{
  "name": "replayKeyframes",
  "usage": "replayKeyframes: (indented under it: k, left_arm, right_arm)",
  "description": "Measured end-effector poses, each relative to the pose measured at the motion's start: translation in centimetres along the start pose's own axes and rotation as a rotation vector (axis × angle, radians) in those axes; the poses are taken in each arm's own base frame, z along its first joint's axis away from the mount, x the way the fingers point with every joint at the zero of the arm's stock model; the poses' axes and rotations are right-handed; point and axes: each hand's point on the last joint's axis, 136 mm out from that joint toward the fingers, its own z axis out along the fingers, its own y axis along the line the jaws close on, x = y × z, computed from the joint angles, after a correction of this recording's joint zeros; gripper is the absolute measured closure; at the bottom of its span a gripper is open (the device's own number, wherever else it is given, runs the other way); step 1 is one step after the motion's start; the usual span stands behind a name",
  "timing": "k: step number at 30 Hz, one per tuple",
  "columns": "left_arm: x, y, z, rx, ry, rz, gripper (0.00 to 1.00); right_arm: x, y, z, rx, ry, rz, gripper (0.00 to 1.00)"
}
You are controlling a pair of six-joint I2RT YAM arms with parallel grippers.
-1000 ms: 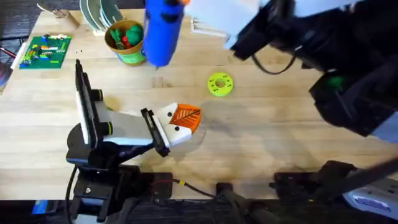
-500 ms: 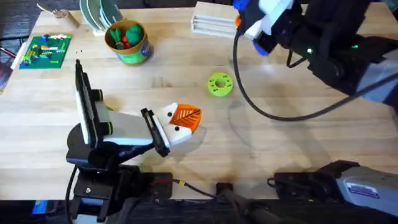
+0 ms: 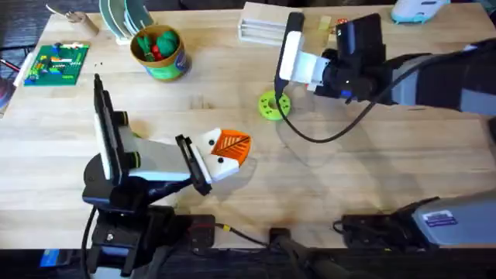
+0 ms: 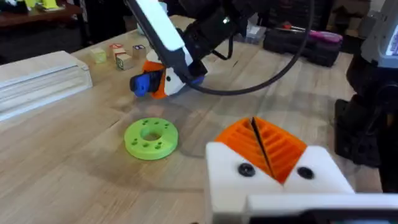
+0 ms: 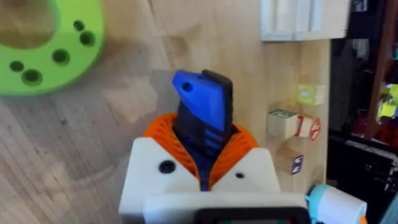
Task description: Pick up the gripper from the table and insert it into the empty holder that is missing its gripper. Then pick up a screw, insert it into the mounting hole, and use the screwdriver to tighten it. Finally, clean up the table by picking up the vegetable and placing it into the bucket.
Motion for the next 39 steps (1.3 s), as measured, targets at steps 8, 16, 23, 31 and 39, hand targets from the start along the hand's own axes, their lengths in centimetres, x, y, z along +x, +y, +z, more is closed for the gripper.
replayKeyframes:
  k: [8, 16, 23, 31, 39]
  left_arm:
    - [0.0, 0.0, 0.0, 0.000, 0.000, 0.000, 0.984]
    - [0.0, 0.0, 0.0, 0.000, 0.000, 0.000, 0.984]
    - [0.0, 0.0, 0.0, 0.000, 0.000, 0.000, 0.958]
    - [0.0, 0.0, 0.0, -0.001, 0.000, 0.002, 0.116]
    - [0.0, 0.0, 0.0, -0.001, 0.000, 0.001, 0.605]
  right_arm:
    - [0.8, 1.0, 1.0, -0.042, 0.048, -0.028, 0.351]
    - [0.7, -0.4, 0.8, -0.005, 0.058, -0.017, 0.011]
    - [0.9, -0.1, 0.6, -0.010, 0.066, 0.141, 0.010]
    - [0.0, -1.1, -1.7, 0.025, 0.022, 0.419, 0.010]
    - [-1.8, -5.3, -6.4, 0.140, -0.106, 0.663, 0.009]
